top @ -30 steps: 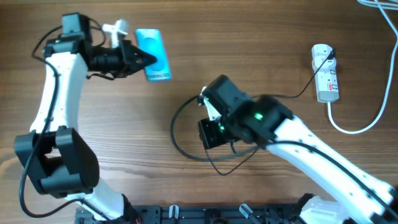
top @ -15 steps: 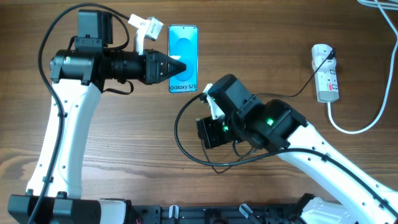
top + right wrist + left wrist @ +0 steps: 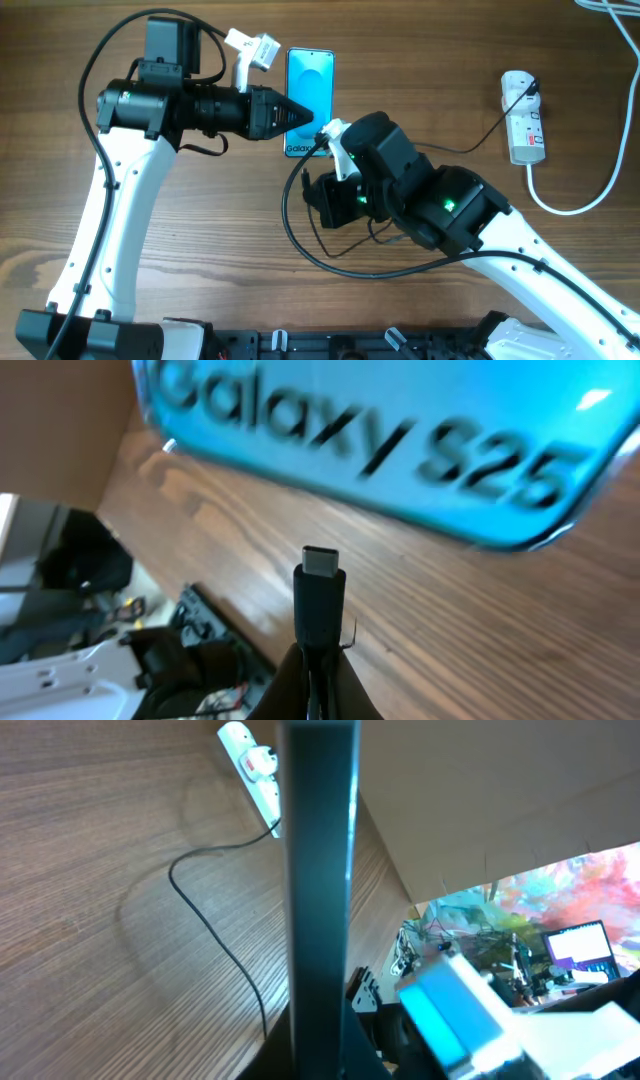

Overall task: Plug charger to phone and switch on socket
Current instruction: 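Push the USB-C plug into the phone's bottom port with the right gripper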

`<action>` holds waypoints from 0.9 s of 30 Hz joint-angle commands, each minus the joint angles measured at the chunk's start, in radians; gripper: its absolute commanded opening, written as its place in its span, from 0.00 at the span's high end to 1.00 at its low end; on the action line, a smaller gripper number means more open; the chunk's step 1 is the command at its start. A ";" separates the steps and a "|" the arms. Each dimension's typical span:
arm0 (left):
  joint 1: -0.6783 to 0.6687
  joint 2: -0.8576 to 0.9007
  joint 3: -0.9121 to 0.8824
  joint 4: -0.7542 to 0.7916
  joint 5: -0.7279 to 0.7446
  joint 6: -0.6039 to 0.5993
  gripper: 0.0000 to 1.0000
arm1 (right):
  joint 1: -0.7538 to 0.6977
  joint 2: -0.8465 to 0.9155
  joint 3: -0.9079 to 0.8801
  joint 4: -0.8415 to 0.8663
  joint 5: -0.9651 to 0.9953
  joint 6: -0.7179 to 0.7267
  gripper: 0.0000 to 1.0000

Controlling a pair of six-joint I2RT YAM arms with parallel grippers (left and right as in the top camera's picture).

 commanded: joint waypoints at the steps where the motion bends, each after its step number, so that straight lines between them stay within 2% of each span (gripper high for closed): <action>1: -0.001 -0.003 0.006 0.002 0.013 -0.057 0.96 | 0.005 -0.013 0.018 0.024 0.083 0.020 0.96; 7: -0.001 -0.003 0.006 0.001 0.009 -0.085 0.96 | 0.005 -0.013 0.018 0.040 0.116 0.057 0.96; 16: -0.001 -0.003 0.006 0.038 -0.018 -0.084 0.96 | 0.005 -0.013 0.018 0.042 -0.017 0.058 0.96; 27: -0.001 -0.003 0.006 0.042 -0.018 -0.084 0.96 | 0.005 -0.013 0.018 0.060 0.067 0.083 0.96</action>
